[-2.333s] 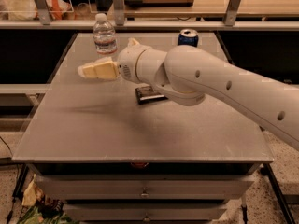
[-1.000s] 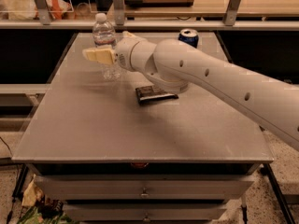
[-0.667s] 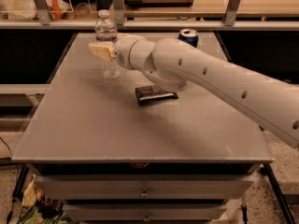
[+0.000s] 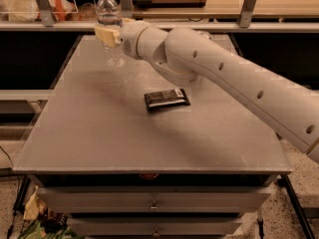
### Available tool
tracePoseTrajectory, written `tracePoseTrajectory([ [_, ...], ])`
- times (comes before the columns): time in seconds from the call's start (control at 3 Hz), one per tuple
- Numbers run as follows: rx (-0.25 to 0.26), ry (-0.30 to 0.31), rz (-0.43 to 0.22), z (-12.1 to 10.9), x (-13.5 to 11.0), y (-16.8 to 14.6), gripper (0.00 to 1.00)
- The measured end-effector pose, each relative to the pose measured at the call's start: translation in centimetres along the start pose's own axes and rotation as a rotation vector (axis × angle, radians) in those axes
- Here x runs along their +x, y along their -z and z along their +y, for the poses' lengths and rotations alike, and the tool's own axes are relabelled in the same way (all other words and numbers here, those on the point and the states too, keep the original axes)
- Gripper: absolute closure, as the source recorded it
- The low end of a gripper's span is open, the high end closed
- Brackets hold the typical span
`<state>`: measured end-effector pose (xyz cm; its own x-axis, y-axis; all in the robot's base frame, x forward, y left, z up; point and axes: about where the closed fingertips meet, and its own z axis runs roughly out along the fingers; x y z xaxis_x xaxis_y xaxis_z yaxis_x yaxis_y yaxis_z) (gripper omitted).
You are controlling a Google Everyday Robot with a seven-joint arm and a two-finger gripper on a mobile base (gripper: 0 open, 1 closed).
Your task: Pick water bottle
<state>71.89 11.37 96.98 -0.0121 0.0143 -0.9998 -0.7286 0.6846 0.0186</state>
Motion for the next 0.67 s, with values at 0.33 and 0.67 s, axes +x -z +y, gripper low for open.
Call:
tracePoseTrajectory([
  [0.33, -0.050, 0.018, -0.033, 0.45, -2.82, -0.91, 1.00],
  [0.67, -0.057, 0.020, -0.036, 0.53, -3.07, -0.92, 1.00],
])
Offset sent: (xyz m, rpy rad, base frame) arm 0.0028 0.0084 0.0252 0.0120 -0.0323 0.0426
